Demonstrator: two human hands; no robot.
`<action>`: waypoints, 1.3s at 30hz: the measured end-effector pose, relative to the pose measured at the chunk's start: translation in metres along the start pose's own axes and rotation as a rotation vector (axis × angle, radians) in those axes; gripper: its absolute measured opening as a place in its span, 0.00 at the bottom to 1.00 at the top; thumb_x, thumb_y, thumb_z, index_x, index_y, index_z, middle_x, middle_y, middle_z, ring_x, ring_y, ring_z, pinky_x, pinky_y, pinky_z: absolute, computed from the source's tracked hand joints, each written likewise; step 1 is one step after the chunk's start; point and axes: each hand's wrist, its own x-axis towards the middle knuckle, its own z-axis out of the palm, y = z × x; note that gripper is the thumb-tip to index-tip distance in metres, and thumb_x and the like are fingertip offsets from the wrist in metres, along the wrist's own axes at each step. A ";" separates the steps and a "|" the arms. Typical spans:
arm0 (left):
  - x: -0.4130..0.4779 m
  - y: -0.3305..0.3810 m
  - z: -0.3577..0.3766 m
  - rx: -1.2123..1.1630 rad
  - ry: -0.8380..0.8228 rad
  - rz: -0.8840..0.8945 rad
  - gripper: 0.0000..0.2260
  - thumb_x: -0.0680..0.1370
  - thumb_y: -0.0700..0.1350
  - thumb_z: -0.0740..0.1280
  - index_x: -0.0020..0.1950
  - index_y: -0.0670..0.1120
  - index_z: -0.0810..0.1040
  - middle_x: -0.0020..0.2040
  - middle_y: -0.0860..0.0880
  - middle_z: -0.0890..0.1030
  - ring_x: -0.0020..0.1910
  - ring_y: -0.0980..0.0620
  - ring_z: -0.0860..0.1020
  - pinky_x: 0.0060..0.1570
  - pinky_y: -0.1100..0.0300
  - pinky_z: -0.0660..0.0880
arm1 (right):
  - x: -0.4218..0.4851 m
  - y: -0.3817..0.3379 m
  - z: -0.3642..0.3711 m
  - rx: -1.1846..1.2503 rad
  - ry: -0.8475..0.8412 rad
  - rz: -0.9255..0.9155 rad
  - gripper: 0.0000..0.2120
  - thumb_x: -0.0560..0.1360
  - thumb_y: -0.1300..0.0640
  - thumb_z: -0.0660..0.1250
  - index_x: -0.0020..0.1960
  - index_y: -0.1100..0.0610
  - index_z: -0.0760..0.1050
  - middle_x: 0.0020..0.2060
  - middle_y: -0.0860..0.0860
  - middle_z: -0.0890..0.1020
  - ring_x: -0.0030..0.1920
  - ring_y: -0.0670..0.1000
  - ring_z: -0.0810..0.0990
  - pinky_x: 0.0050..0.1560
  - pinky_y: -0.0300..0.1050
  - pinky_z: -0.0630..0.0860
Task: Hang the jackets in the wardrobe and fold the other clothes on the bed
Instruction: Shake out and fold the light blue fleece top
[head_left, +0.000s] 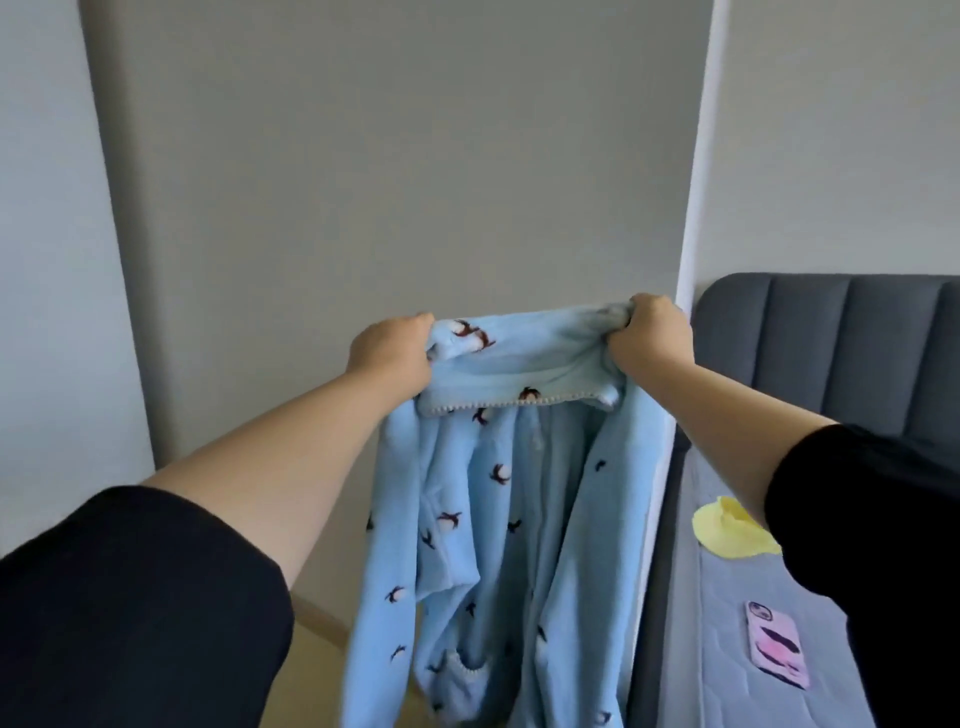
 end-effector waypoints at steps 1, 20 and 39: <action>0.011 0.012 -0.011 0.041 0.021 -0.020 0.11 0.74 0.39 0.64 0.56 0.45 0.76 0.52 0.41 0.80 0.50 0.39 0.78 0.41 0.56 0.68 | 0.006 -0.002 -0.015 -0.001 0.049 0.001 0.04 0.69 0.65 0.59 0.40 0.59 0.69 0.40 0.56 0.76 0.41 0.58 0.74 0.39 0.45 0.67; 0.085 0.223 -0.237 -0.387 0.426 0.399 0.09 0.76 0.38 0.60 0.54 0.43 0.76 0.54 0.36 0.79 0.51 0.36 0.76 0.43 0.55 0.67 | 0.032 -0.023 -0.380 -0.156 0.660 -0.149 0.07 0.74 0.62 0.58 0.46 0.50 0.68 0.47 0.56 0.80 0.43 0.57 0.75 0.40 0.44 0.65; -0.028 0.404 0.159 -0.073 -0.204 0.470 0.11 0.76 0.40 0.61 0.55 0.45 0.79 0.53 0.45 0.78 0.55 0.44 0.75 0.43 0.56 0.70 | -0.059 0.340 -0.215 -0.880 0.021 0.179 0.06 0.71 0.62 0.62 0.43 0.59 0.78 0.46 0.58 0.79 0.47 0.60 0.75 0.44 0.47 0.66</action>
